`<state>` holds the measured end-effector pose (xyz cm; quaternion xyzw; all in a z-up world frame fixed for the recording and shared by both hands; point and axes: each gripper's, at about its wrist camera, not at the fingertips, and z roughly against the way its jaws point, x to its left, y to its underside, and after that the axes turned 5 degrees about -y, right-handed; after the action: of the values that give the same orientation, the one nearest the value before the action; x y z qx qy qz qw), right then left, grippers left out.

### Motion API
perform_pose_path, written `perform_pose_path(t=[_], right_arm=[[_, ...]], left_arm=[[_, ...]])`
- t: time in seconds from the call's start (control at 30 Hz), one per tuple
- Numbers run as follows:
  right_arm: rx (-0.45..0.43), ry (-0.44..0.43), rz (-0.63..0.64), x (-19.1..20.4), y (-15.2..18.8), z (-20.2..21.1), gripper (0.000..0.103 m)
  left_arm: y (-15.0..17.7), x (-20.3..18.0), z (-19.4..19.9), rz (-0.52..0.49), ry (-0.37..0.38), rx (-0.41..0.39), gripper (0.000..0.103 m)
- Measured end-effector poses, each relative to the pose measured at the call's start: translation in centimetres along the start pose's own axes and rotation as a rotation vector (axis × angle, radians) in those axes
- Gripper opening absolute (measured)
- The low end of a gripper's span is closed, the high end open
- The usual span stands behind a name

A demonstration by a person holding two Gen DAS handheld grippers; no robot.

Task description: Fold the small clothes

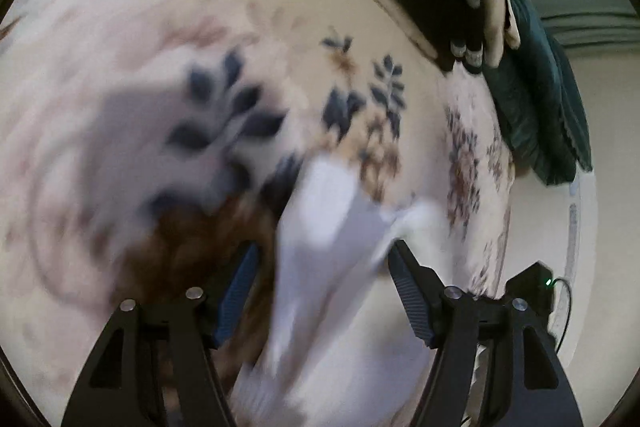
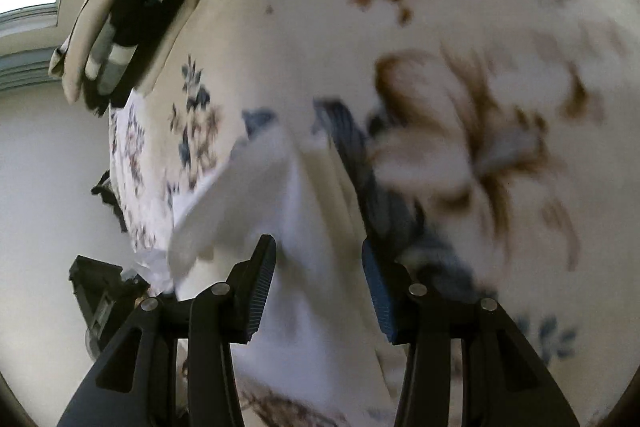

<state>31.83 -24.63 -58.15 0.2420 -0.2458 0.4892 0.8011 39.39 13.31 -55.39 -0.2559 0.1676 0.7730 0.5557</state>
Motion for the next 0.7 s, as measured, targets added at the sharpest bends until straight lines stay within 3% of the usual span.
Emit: perform_pose_path(t=[0.1, 0.2, 0.27, 0.4, 0.5, 0.53, 0.57, 0.6, 0.7], right_arm=[[-0.060, 0.020, -0.038, 0.5, -2.4, -0.7, 0.047], [-0.104, 0.012, -0.064, 0.7, -3.9, -0.1, 0.047], [-0.110, -0.004, -0.073, 0.6, -4.2, 0.4, 0.047], [-0.057, -0.064, -0.136, -1.5, -3.2, 0.7, 0.047], [-0.016, -0.134, -0.182, -3.0, -2.6, -0.3, 0.047], [-0.006, -0.175, -0.191, -3.4, -2.5, -0.6, 0.045], [-0.011, -0.190, -0.193, -3.3, -2.4, -0.9, 0.025], [-0.032, -0.190, -0.191, -3.0, -2.3, -1.2, 0.011], [-0.104, -0.170, -0.192, -2.7, -2.1, -0.3, 0.004]], left_arm=[[-3.1, -0.6, -0.3, 0.002, -0.014, -0.037, 0.065], [-4.1, -0.6, 1.2, -0.010, -0.003, -0.065, 0.065], [-3.5, -0.3, 1.5, -0.031, -0.013, -0.039, 0.065], [-1.1, 1.3, -0.3, -0.032, -0.019, 0.092, 0.065], [-0.1, 1.5, -1.1, -0.018, 0.012, 0.082, 0.062], [-0.1, 1.2, -0.9, -0.026, 0.026, 0.057, 0.036], [-0.2, 0.6, -0.8, -0.041, 0.037, 0.042, 0.017], [-0.5, -0.1, -0.9, -0.058, 0.039, 0.039, 0.005], [-1.3, -2.4, -0.1, -0.119, 0.052, -0.010, 0.005]])
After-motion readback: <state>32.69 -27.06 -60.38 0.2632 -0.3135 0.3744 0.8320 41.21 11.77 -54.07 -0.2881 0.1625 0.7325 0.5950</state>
